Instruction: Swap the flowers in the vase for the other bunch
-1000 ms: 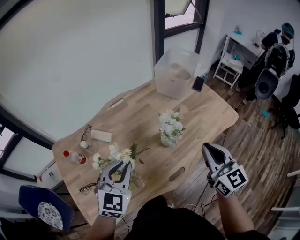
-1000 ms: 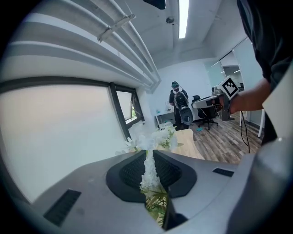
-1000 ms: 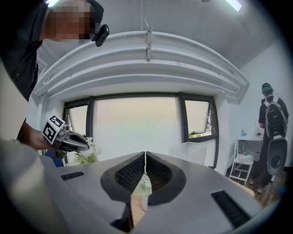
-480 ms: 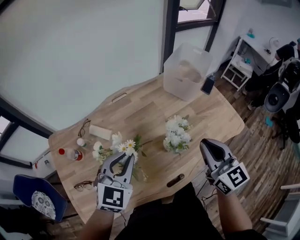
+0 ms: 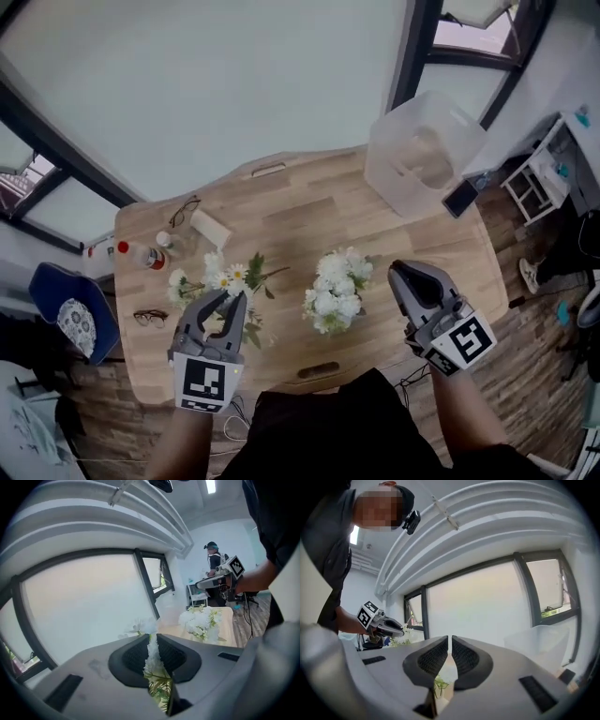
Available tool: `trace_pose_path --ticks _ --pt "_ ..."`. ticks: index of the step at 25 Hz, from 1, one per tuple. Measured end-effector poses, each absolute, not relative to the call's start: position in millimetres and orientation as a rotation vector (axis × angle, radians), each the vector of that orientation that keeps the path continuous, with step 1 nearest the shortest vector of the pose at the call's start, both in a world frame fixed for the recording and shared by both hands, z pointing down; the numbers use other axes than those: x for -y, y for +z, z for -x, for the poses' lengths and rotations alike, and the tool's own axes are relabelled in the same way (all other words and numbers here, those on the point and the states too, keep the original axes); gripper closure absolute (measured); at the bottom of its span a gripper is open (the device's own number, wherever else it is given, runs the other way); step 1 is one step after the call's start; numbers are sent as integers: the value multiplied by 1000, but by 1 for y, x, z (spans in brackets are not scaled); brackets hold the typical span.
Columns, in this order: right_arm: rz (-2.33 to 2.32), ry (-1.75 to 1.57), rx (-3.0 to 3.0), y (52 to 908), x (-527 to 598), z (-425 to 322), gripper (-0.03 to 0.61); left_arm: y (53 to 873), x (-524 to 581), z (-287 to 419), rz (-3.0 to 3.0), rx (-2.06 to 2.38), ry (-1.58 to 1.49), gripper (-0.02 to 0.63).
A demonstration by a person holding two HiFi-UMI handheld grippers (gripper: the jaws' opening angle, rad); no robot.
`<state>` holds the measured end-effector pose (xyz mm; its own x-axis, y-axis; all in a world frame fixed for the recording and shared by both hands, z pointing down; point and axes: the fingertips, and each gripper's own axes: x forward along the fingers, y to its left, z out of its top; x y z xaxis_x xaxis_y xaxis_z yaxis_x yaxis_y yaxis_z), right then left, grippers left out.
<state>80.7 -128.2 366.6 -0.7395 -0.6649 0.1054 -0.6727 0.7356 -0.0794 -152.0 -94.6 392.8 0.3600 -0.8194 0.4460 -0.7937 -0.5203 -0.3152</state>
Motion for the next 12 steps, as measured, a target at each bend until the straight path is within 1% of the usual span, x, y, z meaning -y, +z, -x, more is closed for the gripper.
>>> trace_pose_path --ticks 7,12 --pt "-623 178 2983 369 116 -58 551 392 70 139 2403 -1839 -947 566" --pt "-541 250 3003 381 106 -52 551 393 60 126 2378 -1882 -969 566"
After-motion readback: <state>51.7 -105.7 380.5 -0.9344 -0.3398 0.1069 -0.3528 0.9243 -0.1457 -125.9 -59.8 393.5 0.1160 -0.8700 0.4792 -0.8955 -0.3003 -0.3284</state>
